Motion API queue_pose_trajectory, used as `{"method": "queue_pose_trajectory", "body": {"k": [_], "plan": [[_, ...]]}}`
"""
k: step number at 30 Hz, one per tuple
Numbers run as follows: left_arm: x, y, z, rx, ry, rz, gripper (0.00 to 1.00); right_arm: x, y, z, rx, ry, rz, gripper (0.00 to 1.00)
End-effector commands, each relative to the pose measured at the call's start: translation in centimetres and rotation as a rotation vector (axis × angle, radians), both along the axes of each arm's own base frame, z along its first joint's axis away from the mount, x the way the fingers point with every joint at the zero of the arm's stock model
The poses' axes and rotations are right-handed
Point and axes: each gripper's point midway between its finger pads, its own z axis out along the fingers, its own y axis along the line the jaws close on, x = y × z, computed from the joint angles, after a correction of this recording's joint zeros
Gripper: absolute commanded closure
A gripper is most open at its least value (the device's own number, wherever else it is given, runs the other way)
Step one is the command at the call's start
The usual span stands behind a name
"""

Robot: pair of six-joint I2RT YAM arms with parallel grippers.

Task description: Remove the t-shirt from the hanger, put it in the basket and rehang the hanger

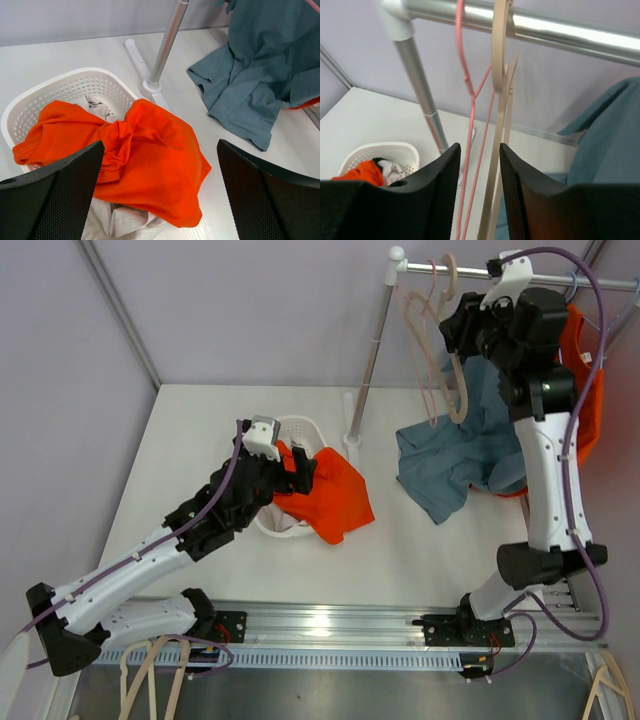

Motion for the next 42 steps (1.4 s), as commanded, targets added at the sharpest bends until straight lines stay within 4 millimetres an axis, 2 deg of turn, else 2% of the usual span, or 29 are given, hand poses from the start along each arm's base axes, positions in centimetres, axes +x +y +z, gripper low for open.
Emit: {"method": "queue_pose_trajectory", "body": {"k": [1, 3, 6, 8, 9, 10, 11, 12, 15, 16, 18, 19, 20, 21, 23, 25, 26, 29, 32, 33, 42], "plan": [[-0.6, -0.3, 1.7, -0.038, -0.035, -0.024, 0.00, -4.5, -0.7, 1.9, 0.014, -0.031, -0.010, 0.58], [-0.7, -0.4, 1.5, -0.033, -0.031, -0.029, 0.00, -6.5, -1.6, 2.4, 0.002, -0.025, -0.040, 0.57], [-0.7, -0.4, 1.5, -0.034, -0.032, -0.029, 0.00, -8.2, -4.8, 3.3, -0.027, -0.045, -0.184, 0.57], [-0.8, -0.6, 1.6, -0.037, -0.034, -0.036, 0.01, -8.6, -6.9, 3.4, -0.022, -0.040, -0.235, 0.57], [-0.8, -0.7, 1.5, -0.037, -0.033, -0.038, 0.01, -8.4, -9.9, 3.4, 0.003, -0.036, -0.287, 0.57], [-0.8, -0.8, 1.6, -0.039, -0.034, -0.041, 0.00, -8.2, -10.9, 3.0, 0.035, -0.012, -0.286, 0.56], [-0.8, -0.9, 1.6, -0.039, -0.033, -0.045, 0.00, -8.2, -11.6, 3.4, 0.052, -0.012, -0.275, 0.56], [-0.7, -1.0, 1.4, -0.037, -0.031, -0.045, 0.00, -8.1, -13.7, 3.2, 0.059, -0.005, -0.337, 0.56], [-0.7, -1.1, 1.2, -0.034, -0.025, -0.049, 0.01, -7.4, -16.5, 2.7, 0.068, 0.011, -0.418, 0.56], [-0.7, -1.2, 1.2, -0.038, -0.027, -0.054, 0.01, -6.5, -17.4, 2.1, 0.065, 0.029, -0.443, 0.56], [-0.6, -1.4, 0.9, -0.033, -0.022, -0.057, 0.01, -5.9, -18.0, 2.6, 0.060, 0.019, -0.449, 0.57], [-0.6, -1.5, 0.8, -0.029, -0.019, -0.059, 0.01, -4.5, -18.6, 1.6, 0.061, 0.043, -0.449, 0.57], [-0.6, -1.6, 0.7, -0.027, -0.017, -0.060, 0.01, -4.0, -18.6, 1.6, 0.064, 0.045, -0.436, 0.57], [-0.5, -1.7, 0.6, -0.026, -0.014, -0.060, 0.00, -3.6, -18.5, 2.4, 0.064, 0.026, -0.423, 0.57], [-0.3, -1.8, 0.2, -0.023, -0.009, -0.056, 0.00, -1.7, -19.0, 1.3, 0.071, 0.049, -0.422, 0.57], [-0.1, -2.1, -0.2, -0.015, -0.001, -0.053, 0.01, -0.5, -19.8, 1.6, 0.064, 0.028, -0.447, 0.57], [0.0, -2.3, -0.5, -0.009, 0.004, -0.054, 0.01, 0.4, -20.3, 0.9, 0.055, 0.038, -0.456, 0.57], [0.3, -2.7, -1.0, 0.003, 0.012, -0.055, 0.01, 1.5, -21.3, 1.1, 0.030, 0.010, -0.482, 0.56], [0.6, -3.1, -1.3, 0.012, 0.010, -0.061, 0.01, 3.0, -21.6, 0.5, 0.023, 0.007, -0.471, 0.56], [0.7, -3.2, -1.5, 0.020, 0.009, -0.062, 0.00, 3.9, -21.8, -0.2, 0.022, 0.019, -0.469, 0.56], [1.7, -4.3, -1.4, 0.050, 0.000, -0.066, 0.01, 7.2, -22.6, -1.6, 0.018, -0.006, -0.453, 0.60]]}}
